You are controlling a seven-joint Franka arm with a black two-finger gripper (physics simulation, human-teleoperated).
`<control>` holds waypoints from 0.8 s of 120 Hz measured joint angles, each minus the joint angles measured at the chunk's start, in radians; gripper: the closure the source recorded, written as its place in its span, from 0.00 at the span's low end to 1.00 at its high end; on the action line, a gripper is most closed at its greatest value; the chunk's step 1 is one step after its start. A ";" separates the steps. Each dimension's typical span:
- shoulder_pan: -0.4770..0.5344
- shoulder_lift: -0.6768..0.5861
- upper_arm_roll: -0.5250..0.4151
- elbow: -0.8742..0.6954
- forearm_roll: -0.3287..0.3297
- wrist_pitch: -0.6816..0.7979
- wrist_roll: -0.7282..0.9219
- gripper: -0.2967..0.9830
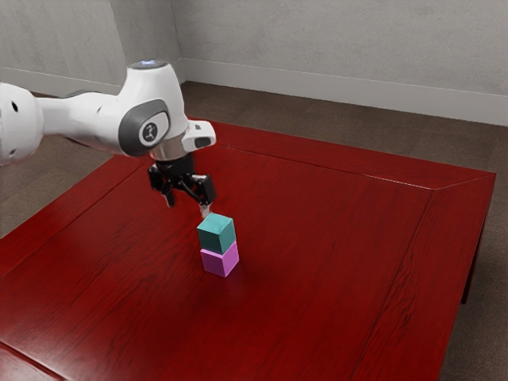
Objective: Pick up the blue block with one arm, and put the blue block on the table with one arm
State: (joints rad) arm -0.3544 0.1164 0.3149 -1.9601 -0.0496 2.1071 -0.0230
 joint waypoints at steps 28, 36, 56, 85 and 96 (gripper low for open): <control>-0.004 0.073 -0.001 0.058 -0.003 0.019 0.025 0.23; -0.003 0.098 -0.003 0.078 -0.007 0.021 0.032 0.23; 0.019 0.144 -0.017 0.099 -0.028 0.024 0.047 0.23; 0.021 0.175 -0.040 0.099 -0.081 0.028 0.062 0.23; 0.021 0.190 -0.040 0.099 -0.094 0.029 0.067 0.23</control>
State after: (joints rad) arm -0.3335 0.3062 0.2746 -1.8607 -0.1441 2.1357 0.0436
